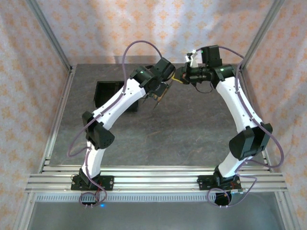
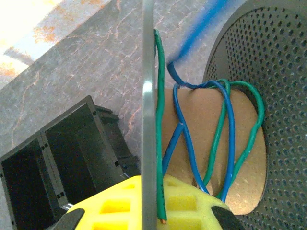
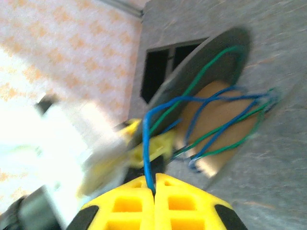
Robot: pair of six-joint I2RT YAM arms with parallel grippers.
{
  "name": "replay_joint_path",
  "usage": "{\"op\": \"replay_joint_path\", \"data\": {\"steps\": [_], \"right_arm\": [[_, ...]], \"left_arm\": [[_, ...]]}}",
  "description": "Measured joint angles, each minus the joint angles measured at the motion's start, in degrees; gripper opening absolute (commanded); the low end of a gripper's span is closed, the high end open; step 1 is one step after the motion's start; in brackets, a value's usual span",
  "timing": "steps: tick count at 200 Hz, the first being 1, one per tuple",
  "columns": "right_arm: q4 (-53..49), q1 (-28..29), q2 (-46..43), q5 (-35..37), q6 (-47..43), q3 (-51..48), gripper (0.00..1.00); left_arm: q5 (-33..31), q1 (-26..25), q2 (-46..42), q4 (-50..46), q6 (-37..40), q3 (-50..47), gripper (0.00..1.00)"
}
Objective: Wrap the cables
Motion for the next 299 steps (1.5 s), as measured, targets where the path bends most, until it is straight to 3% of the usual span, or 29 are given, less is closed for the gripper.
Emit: {"op": "replay_joint_path", "data": {"steps": [31, 114, 164, 200, 248, 299], "right_arm": [[3.6, 4.3, -4.9, 4.4, 2.5, -4.3, 0.00], [15.6, 14.3, -13.7, 15.5, 10.4, -22.5, 0.00], [26.6, 24.4, -13.9, 28.7, 10.3, -32.9, 0.00], [38.6, 26.2, -14.2, 36.0, 7.6, -44.9, 0.00], [42.5, 27.0, -15.5, 39.5, 1.8, -46.1, 0.00], [46.3, 32.4, -15.5, 47.6, -7.4, -48.0, 0.00]], "left_arm": [[-0.1, 1.2, 1.0, -3.0, -6.3, 4.0, 0.00], [2.6, 4.4, 0.3, -3.5, -18.5, 2.9, 0.00], [5.7, 6.5, -2.9, -4.3, -25.8, -1.0, 0.00], [10.4, 8.6, -3.8, -5.0, -29.2, -3.7, 0.00], [17.2, 11.2, -6.6, 0.9, -33.9, -10.0, 0.00], [25.6, 13.0, -13.0, 8.1, -40.2, -20.3, 0.00]]}}
